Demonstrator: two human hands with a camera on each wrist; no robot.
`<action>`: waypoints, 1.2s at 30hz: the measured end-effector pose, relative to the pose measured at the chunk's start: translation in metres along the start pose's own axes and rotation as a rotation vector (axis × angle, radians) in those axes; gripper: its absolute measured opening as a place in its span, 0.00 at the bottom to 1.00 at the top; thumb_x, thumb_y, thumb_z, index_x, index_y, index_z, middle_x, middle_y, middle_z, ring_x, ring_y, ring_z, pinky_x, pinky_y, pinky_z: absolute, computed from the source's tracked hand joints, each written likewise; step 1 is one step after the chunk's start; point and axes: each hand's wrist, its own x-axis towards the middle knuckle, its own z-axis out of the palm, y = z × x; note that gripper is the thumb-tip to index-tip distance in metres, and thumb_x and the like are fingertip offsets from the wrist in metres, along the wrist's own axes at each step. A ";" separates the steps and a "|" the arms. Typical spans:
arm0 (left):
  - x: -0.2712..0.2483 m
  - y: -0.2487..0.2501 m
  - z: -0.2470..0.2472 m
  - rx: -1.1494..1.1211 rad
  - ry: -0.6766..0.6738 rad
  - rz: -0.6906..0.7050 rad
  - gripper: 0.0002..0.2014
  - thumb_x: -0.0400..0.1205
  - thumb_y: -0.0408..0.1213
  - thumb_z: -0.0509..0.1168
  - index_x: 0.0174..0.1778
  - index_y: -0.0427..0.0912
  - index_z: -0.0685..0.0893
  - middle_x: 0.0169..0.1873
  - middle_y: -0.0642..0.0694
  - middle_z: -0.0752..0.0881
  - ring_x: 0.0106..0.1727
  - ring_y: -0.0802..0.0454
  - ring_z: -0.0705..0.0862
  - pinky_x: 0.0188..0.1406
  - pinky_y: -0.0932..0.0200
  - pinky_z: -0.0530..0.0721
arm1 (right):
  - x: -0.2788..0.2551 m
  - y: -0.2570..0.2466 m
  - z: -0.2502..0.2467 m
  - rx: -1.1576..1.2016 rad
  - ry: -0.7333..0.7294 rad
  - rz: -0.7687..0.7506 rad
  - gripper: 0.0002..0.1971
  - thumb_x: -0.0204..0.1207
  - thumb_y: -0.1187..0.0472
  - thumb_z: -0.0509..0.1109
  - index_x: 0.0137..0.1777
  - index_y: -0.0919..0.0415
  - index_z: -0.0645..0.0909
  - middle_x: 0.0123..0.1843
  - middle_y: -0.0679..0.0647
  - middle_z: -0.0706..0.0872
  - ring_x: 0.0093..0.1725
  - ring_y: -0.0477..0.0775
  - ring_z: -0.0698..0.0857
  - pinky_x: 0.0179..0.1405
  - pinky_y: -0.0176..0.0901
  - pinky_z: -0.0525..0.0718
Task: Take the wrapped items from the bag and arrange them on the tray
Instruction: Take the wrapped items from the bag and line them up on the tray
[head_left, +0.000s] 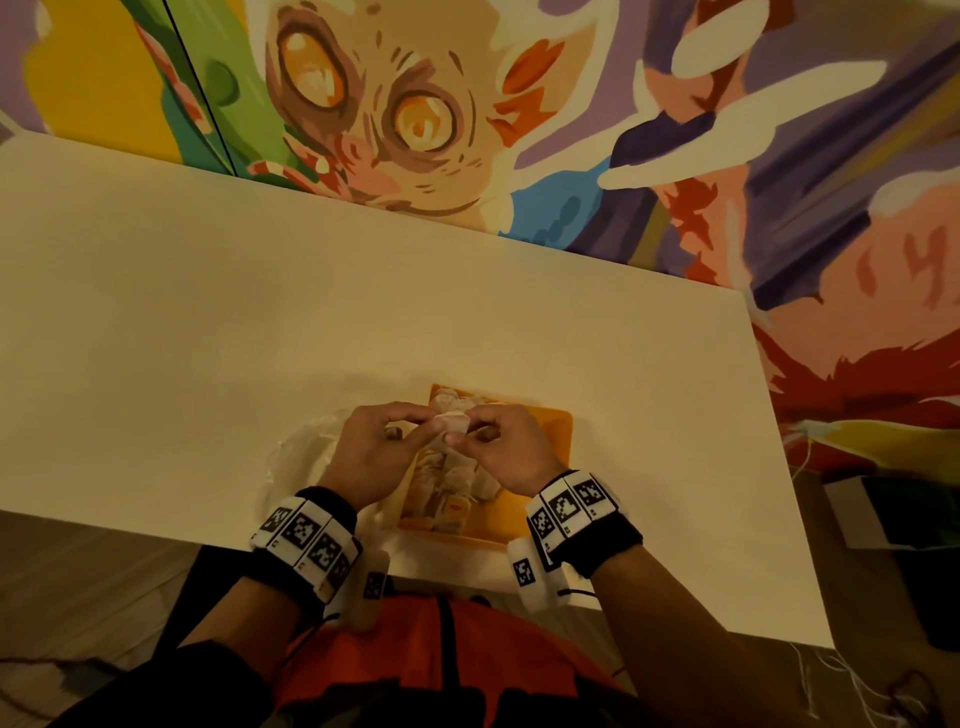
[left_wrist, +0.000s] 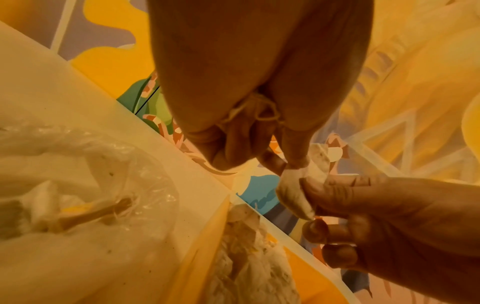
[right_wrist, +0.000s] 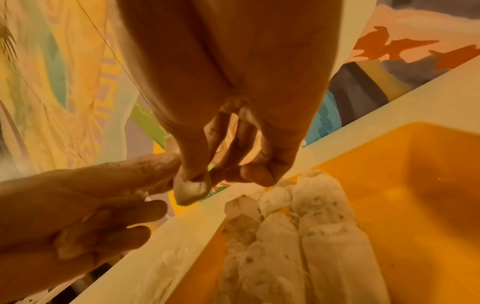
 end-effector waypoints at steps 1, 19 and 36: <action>0.000 0.000 0.001 -0.001 0.000 -0.002 0.08 0.77 0.35 0.75 0.41 0.55 0.90 0.41 0.57 0.91 0.45 0.65 0.87 0.41 0.75 0.79 | -0.001 0.002 0.000 -0.016 0.013 -0.002 0.10 0.73 0.56 0.79 0.32 0.53 0.82 0.30 0.43 0.81 0.31 0.40 0.79 0.34 0.32 0.76; 0.002 -0.035 0.002 0.501 -0.038 -0.311 0.12 0.78 0.44 0.73 0.55 0.45 0.87 0.44 0.49 0.88 0.45 0.55 0.83 0.43 0.65 0.75 | -0.008 0.036 -0.015 -0.320 -0.132 0.473 0.08 0.72 0.62 0.79 0.42 0.69 0.88 0.39 0.62 0.91 0.39 0.56 0.91 0.46 0.51 0.91; -0.002 -0.031 0.005 0.501 -0.050 -0.319 0.11 0.79 0.41 0.73 0.55 0.42 0.89 0.47 0.46 0.88 0.45 0.57 0.82 0.40 0.71 0.73 | 0.007 0.035 0.014 -0.654 -0.228 0.610 0.08 0.79 0.60 0.72 0.43 0.61 0.77 0.55 0.57 0.89 0.53 0.55 0.89 0.53 0.42 0.87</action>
